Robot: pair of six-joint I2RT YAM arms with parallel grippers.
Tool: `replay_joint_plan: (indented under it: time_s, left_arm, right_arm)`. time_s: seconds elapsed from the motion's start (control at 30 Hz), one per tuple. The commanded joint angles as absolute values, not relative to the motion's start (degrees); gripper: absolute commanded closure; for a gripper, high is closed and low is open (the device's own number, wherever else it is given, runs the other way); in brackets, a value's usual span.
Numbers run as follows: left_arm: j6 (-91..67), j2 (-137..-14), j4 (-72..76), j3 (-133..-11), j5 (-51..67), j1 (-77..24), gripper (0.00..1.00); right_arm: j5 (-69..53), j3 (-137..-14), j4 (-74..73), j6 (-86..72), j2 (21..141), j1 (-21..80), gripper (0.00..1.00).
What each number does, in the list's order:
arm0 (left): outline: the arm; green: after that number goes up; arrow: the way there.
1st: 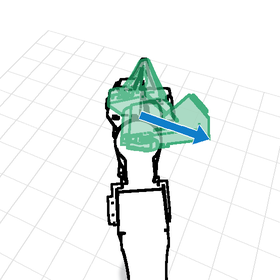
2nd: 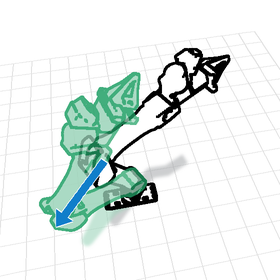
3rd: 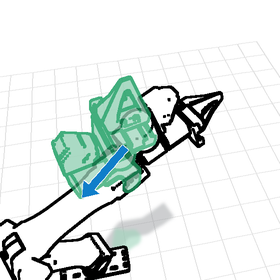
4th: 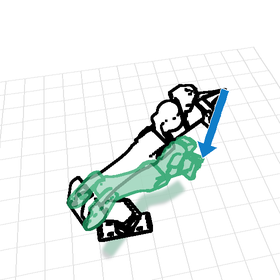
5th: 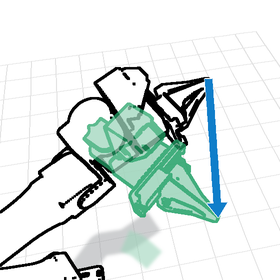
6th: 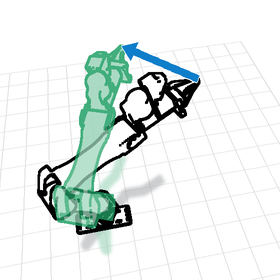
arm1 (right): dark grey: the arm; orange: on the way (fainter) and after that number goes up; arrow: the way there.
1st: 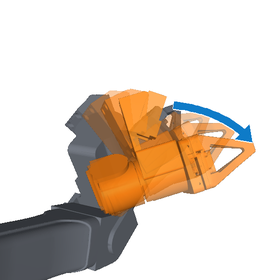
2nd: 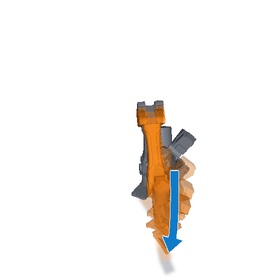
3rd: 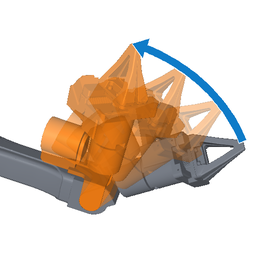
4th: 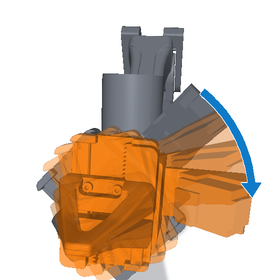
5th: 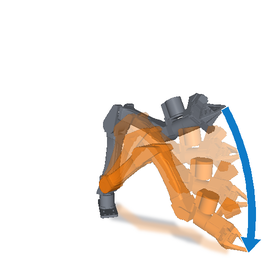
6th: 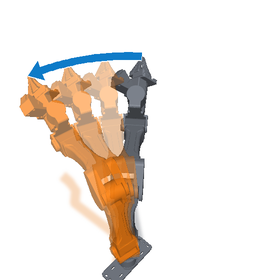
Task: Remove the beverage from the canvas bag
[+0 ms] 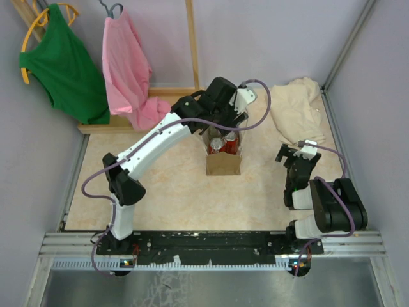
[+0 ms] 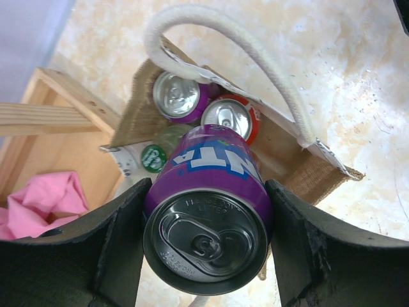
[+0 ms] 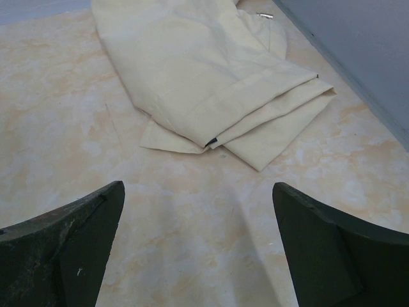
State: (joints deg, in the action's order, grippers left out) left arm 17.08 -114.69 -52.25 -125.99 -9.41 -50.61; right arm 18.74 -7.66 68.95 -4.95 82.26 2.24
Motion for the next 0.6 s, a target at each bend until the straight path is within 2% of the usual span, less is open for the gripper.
replay_joint_plan:
  time_s: [0.0,0.23,0.57]
  left_arm:
    - [19.0,-110.3,-46.8,-129.6,-14.0,-49.3,1.00]
    - [17.5,-104.3,-41.1,-124.9,-16.9,-44.7,1.00]
    - [13.6,-98.3,-37.1,-117.0,-15.7,-33.1,1.00]
  right_arm:
    - [19.6,-9.4,71.4,-4.2,82.6,2.6,0.01]
    - [19.6,-9.3,71.4,-4.2,82.6,2.6,0.01]
    - [19.6,-9.4,71.4,-4.3,82.6,2.6,0.01]
